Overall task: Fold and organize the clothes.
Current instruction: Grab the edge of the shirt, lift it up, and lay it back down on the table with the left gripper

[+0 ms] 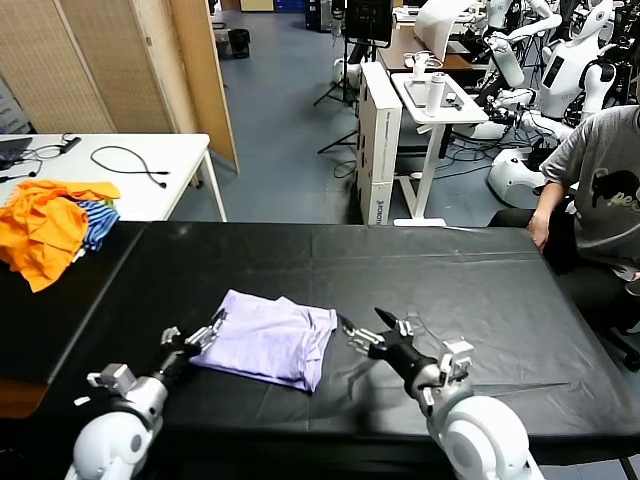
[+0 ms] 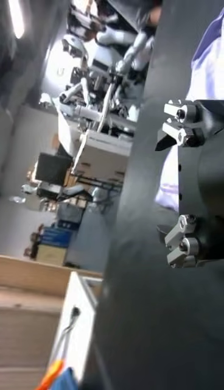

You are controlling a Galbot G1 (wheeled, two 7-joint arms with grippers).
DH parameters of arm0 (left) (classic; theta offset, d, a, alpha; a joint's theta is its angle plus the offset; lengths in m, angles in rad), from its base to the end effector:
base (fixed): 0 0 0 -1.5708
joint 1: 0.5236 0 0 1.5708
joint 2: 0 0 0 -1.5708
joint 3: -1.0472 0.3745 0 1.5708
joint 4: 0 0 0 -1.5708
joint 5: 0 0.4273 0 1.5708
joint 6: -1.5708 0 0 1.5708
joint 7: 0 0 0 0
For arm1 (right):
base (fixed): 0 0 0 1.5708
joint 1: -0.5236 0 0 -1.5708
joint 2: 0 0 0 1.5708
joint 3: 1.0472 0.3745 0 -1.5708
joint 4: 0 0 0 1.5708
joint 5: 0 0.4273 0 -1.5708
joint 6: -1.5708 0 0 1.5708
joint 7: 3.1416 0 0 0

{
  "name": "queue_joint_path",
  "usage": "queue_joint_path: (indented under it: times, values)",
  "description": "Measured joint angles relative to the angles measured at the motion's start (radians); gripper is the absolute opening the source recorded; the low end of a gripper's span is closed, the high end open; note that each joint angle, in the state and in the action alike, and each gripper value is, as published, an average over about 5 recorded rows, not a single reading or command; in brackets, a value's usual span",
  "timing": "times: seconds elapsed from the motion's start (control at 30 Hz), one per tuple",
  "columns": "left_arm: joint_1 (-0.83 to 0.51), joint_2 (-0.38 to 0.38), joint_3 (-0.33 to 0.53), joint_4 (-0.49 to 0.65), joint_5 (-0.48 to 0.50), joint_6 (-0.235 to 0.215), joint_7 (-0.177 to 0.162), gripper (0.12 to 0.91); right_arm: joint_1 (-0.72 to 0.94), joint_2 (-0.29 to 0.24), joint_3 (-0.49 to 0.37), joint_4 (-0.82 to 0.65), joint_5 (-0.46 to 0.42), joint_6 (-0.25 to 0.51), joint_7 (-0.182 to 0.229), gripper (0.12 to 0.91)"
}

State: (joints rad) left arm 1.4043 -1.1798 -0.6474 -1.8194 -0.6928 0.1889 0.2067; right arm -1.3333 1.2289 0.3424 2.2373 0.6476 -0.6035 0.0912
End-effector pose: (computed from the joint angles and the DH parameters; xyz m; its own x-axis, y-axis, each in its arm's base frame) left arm 0.3048 0.1499 -0.3587 -0.9527 0.2322 0.1961 0.1603 0.9320 -0.3251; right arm 0.2819 0.0200 -0.2124 -0.8446 -0.4478 0.2935 -0.3562 0.8792 0.3165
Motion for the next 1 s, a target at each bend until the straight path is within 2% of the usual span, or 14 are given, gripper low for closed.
queue_joint_path:
  times: [0.27, 1.0]
  values:
    - [-0.007, 0.02, 0.01, 0.03, -0.053, 0.028, 0.022, 0.907, -0.026, 0.0, 0.025, 0.022, -0.002, -0.002, 0.003, 0.907]
    - [-0.066, 0.034, 0.052, 0.079, -0.13, 0.086, 0.019, 0.907, -0.036, 0.011, 0.045, 0.027, -0.01, -0.002, 0.005, 0.907]
